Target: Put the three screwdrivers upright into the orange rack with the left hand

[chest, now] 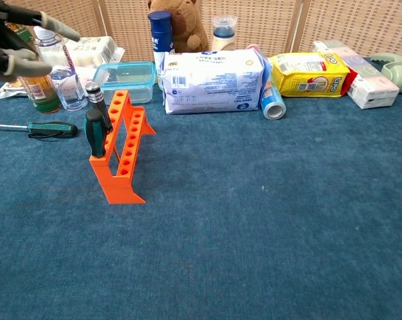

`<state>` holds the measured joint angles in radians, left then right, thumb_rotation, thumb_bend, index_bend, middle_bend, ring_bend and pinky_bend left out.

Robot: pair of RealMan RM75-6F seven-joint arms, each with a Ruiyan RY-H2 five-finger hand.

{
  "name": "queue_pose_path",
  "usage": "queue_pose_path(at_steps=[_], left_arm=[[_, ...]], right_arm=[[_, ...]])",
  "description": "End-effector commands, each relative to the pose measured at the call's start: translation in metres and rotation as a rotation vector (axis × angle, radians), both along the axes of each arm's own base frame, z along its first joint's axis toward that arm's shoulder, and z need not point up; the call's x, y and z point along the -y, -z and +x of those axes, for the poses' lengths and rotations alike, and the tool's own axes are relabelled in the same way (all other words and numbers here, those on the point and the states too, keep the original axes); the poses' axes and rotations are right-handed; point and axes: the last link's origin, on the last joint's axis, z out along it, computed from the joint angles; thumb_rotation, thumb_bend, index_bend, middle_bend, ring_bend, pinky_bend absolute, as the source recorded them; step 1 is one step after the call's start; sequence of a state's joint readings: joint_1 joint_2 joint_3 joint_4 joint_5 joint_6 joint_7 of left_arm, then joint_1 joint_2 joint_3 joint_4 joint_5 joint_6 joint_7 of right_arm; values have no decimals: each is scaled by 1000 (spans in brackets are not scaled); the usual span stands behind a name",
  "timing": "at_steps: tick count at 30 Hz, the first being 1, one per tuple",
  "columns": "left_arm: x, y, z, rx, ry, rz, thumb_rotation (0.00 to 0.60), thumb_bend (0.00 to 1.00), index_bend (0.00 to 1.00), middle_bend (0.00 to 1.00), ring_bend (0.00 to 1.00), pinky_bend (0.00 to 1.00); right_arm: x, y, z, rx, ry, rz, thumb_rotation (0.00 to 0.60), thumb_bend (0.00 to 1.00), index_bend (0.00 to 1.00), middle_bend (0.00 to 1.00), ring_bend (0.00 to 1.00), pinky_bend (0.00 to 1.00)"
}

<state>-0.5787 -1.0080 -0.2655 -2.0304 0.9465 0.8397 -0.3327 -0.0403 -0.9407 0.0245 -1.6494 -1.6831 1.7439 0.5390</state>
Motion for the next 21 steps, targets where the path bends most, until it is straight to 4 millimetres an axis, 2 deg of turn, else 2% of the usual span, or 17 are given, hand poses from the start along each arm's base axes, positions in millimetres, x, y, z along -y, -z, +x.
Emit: queue_pose_path(at_steps=[1, 2, 3, 8, 15, 21], left_arm=[[-1, -9, -17, -172, 25, 75, 600, 253, 166, 943, 976, 950], [-5, -11, -35, -324, 39, 103, 600, 241, 166, 943, 976, 950], [-9, -7, -44, -419, 45, 119, 600, 227, 166, 943, 976, 950], [-18, 12, -61, -647, 28, 170, 600, 207, 165, 943, 976, 950], [-33, 31, -74, -764, 5, 211, 600, 195, 165, 943, 976, 951], [-44, 43, -82, -761, -16, 215, 600, 280, 265, 943, 977, 950]], right_arm=[[0, 1, 0, -2, -1, 2, 600, 39, 71, 158, 87, 23], [0, 2, 1, -5, -2, 5, 600, 39, 71, 158, 88, 23], [0, 2, 1, -7, -2, 6, 600, 39, 71, 158, 87, 23], [2, 4, 1, -14, 2, 10, 600, 39, 71, 161, 87, 23], [4, 7, 1, -21, 11, 13, 600, 39, 70, 162, 87, 23], [5, 8, 0, -26, 21, 13, 600, 39, 71, 162, 87, 23]])
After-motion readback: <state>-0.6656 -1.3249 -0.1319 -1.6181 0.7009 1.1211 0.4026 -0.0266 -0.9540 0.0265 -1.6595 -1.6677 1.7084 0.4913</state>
